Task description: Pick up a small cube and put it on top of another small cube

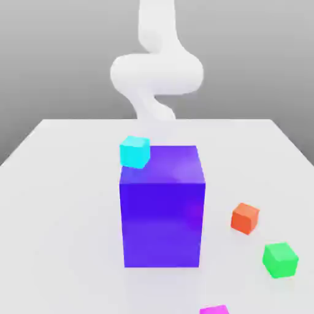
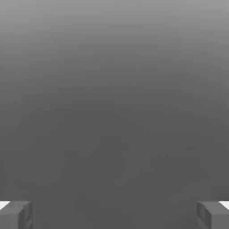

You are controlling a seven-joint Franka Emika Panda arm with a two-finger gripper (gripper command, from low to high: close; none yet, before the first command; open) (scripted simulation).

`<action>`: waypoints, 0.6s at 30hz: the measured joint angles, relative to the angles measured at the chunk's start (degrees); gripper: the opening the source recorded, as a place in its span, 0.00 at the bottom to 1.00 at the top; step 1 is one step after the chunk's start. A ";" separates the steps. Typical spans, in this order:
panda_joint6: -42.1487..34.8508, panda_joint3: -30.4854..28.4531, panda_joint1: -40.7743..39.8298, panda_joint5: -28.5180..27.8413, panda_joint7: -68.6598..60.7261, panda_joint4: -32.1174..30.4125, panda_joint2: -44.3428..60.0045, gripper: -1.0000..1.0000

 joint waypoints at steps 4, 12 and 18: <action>2.38 0.99 0.30 -0.39 0.21 0.45 8.64 0.50; 6.95 2.94 0.93 -1.46 0.85 1.32 25.27 0.50; 10.37 4.12 1.84 -2.60 1.56 1.98 37.74 0.50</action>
